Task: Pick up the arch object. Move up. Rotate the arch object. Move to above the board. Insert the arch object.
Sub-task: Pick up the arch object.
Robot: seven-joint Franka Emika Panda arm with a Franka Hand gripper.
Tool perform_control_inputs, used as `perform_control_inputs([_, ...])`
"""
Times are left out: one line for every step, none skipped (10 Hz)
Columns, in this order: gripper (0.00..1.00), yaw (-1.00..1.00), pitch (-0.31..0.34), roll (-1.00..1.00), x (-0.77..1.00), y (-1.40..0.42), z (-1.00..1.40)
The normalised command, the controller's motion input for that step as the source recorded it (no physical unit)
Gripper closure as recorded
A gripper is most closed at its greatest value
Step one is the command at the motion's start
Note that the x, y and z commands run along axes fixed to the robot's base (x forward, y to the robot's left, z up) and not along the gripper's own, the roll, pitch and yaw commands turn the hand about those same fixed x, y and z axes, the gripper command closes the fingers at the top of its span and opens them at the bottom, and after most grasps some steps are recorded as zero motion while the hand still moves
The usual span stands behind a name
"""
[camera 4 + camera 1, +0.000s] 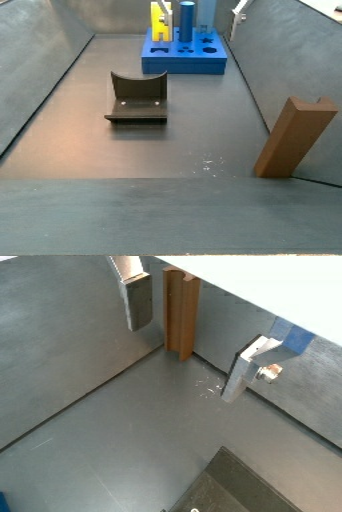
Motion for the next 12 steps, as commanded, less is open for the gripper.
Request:
perform_control_inputs([0.0,0.23,-0.176,-0.32,-0.19,0.72,-0.03])
perform_control_inputs([0.0,0.26,-0.217,-0.25,-0.43,0.71,-0.09])
perform_control_inputs([0.0,0.23,-0.193,-0.22,-0.53,0.75,-0.04])
perform_control_inputs([0.0,0.16,-0.171,-0.16,-0.67,0.74,-0.01])
perform_control_inputs([0.0,0.06,-0.161,-0.13,-0.75,0.71,-0.01])
perform_control_inputs([0.0,0.0,-0.169,-0.04,-0.95,0.53,-0.06])
perform_control_inputs([0.0,-0.09,-0.14,-0.08,-0.79,0.52,0.0])
perform_control_inputs([0.0,-0.25,-0.111,-0.06,-0.66,0.39,0.0])
perform_control_inputs([0.0,-0.31,-0.127,-0.03,-0.78,0.33,-0.08])
perform_control_inputs([0.0,-0.36,-0.137,-0.05,-0.79,0.31,-0.14])
perform_control_inputs([0.0,-0.48,-0.097,0.0,-0.71,0.2,-0.23])
perform_control_inputs([0.0,-0.51,-0.033,0.0,-0.55,0.1,-0.25])
